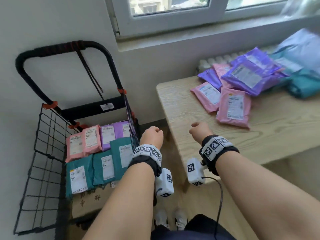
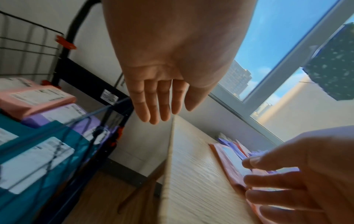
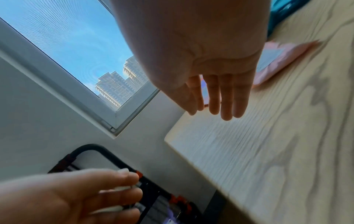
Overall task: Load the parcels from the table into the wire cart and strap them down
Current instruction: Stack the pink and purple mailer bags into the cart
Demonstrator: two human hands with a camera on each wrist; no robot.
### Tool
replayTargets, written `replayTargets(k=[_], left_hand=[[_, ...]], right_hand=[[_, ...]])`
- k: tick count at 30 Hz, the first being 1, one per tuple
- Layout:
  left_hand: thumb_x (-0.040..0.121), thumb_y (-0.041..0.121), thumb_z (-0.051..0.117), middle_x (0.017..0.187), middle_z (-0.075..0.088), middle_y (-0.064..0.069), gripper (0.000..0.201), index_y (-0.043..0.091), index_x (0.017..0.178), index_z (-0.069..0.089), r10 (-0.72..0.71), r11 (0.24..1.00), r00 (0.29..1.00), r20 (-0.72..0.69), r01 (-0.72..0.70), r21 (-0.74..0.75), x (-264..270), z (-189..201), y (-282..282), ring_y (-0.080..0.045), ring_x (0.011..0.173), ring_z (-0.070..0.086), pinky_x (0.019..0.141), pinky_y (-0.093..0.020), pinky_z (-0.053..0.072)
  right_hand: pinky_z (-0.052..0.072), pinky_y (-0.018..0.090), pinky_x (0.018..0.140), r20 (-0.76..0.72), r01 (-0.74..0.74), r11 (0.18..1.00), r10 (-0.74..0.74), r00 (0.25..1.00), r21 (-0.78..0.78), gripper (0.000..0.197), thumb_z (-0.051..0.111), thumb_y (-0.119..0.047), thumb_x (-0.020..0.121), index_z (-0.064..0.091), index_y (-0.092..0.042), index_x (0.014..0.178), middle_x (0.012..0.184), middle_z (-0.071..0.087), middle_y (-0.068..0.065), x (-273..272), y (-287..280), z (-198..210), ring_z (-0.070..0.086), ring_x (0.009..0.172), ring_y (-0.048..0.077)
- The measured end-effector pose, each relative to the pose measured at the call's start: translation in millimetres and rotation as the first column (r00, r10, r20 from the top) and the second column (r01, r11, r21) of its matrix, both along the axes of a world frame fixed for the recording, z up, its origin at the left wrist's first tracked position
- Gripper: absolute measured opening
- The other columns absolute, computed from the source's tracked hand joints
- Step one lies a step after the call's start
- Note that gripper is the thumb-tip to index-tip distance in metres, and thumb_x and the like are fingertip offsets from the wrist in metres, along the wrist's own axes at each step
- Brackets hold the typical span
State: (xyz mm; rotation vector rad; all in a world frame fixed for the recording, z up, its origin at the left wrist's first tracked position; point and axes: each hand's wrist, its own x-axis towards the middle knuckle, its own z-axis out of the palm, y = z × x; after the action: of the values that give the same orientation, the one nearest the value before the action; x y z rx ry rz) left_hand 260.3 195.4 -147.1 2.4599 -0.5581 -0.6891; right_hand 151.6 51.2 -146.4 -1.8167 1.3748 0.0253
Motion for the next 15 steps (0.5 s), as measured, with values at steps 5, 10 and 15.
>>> replayTargets(k=[5, 10, 15], left_hand=[[0.095, 0.028, 0.042, 0.126, 0.061, -0.003, 0.036, 0.017, 0.126, 0.058, -0.165, 0.986, 0.986, -0.019, 0.165, 0.029, -25, 4, -65, -0.024, 0.114, 0.057, 0.088, -0.029, 0.043], [0.093, 0.029, 0.044, 0.123, 0.062, -0.002, 0.036, 0.020, 0.124, 0.059, -0.222, 0.974, 0.973, -0.056, 0.225, 0.039, -56, -3, -140, -0.023, 0.111, 0.059, 0.092, -0.031, 0.045], [0.093, 0.029, 0.046, 0.136, 0.056, -0.003, 0.044, 0.017, 0.135, 0.052, -0.163, 0.984, 0.980, -0.115, 0.171, 0.058, -76, -17, -217, -0.023, 0.125, 0.052, 0.102, -0.032, 0.039]], right_hand=[[0.045, 0.032, 0.098, -0.001, 0.104, 0.993, -0.104, 0.995, -0.058, 0.043, 0.049, -0.009, 0.088, 0.055, -0.015, 0.130, 0.127, 0.060, 0.010, -47, -43, 3, 0.057, 0.116, 0.027], [0.047, 0.035, 0.097, 0.007, 0.160, 0.985, -0.160, 0.987, -0.070, 0.038, 0.051, -0.009, 0.085, 0.062, -0.015, 0.121, 0.120, 0.065, 0.011, -87, -110, -7, 0.059, 0.111, 0.030], [0.043, 0.033, 0.097, -0.067, 0.149, 0.987, -0.153, 0.986, -0.054, 0.035, 0.055, -0.016, 0.090, 0.058, -0.011, 0.125, 0.126, 0.060, 0.014, -105, -190, -23, 0.055, 0.117, 0.032]])
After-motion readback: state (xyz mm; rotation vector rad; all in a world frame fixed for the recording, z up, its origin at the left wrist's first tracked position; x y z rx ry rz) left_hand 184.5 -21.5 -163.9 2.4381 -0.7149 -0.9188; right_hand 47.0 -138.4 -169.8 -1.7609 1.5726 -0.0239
